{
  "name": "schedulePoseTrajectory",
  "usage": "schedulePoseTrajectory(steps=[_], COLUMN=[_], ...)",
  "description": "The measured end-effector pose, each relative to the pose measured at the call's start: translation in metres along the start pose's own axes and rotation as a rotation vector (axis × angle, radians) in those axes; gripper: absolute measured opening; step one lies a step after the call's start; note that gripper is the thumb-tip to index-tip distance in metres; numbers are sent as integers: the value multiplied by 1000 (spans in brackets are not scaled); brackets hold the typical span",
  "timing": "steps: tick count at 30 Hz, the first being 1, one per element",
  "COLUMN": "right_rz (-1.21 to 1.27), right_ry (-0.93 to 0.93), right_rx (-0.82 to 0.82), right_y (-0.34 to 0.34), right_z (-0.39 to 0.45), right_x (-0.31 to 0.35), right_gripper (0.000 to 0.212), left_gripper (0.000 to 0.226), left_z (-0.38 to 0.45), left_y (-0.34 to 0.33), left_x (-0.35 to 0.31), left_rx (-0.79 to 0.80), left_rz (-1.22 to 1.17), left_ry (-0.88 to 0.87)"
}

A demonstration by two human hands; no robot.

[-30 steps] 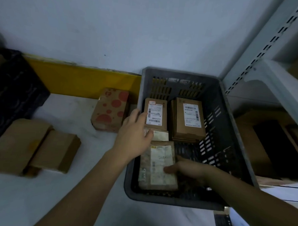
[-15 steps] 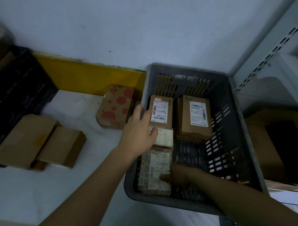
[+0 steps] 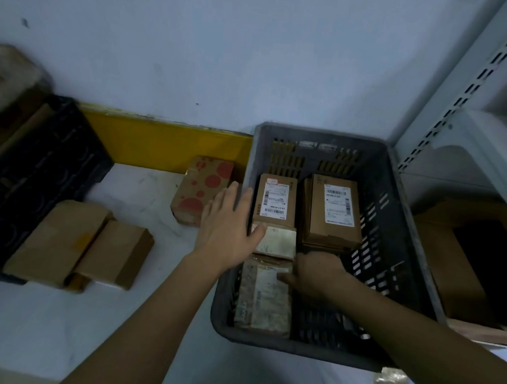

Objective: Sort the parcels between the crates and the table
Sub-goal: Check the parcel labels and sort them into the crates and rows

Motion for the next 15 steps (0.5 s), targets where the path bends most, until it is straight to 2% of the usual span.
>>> schedulePoseTrajectory(steps=[4,7,9,12,15], right_rz=[-11,28,98,117,144], right_ry=[9,125,215,254,269], right_rx=[-340,-690,-833,-889,-854], right_y=[36,63,75,86,80], right_z=[-8,-19,-23,-29,-33], right_x=[11,34,56,107,167], right_gripper=[66,74,74,70,70], left_gripper=[86,86,88,88,85], left_z=[-5,-13,-19,-33,-57], left_y=[10,11,10,7,2], left_x=[24,54,77,120,173], left_rx=[-55,-69,-58,-60,-28], left_rz=[9,28,47,28,41], left_ry=[42,90,122,147,169])
Point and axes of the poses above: each hand's wrist, its own z-axis towards the middle knuckle, its own y-axis out of the back of the hand, x = y × z, the point moved 2 cm from there along z, towards the middle knuckle, and after that the axes turned 13 degrees about z, right-handed, at the moved point
